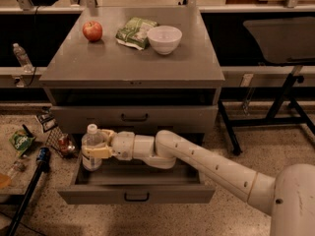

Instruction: Place blue plastic bottle into middle drawer

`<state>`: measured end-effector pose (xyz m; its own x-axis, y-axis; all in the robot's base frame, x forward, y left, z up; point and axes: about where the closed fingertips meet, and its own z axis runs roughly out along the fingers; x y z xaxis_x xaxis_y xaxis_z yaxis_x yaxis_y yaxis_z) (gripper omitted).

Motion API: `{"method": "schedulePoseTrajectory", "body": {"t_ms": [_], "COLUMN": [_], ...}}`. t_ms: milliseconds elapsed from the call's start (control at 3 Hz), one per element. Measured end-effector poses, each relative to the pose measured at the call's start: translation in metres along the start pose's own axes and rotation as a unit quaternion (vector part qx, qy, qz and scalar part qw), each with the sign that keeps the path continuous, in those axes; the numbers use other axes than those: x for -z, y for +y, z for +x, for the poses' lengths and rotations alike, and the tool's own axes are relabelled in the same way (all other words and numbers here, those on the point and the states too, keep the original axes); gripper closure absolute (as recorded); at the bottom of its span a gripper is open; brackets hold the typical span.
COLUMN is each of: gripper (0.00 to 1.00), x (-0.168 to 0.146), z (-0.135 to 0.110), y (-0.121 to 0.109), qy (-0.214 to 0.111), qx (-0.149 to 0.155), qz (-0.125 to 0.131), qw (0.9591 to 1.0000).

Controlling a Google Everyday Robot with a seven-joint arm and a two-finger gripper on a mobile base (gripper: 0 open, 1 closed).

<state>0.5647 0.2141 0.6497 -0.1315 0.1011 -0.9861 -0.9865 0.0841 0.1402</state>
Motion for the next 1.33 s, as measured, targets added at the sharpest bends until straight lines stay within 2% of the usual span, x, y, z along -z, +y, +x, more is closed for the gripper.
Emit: {"method": "schedulePoseTrajectory", "body": {"t_ms": [333,667,1000,1333], "gripper": [1.00,1.00,1.00,1.00], "x": [-0.001,0.003,0.002,0.003], "z": [0.030,0.057,0.074,0.094], "y": [0.001,-0.003,-0.016,-0.030], "qy": [0.016,0.045,0.073,0.086], "qx": [-0.001,0.015,0.042,0.053], "qz": [0.005,0.017,0.028,0.032], "qw": [0.9999,0.9987,0.9961,0.9944]}}
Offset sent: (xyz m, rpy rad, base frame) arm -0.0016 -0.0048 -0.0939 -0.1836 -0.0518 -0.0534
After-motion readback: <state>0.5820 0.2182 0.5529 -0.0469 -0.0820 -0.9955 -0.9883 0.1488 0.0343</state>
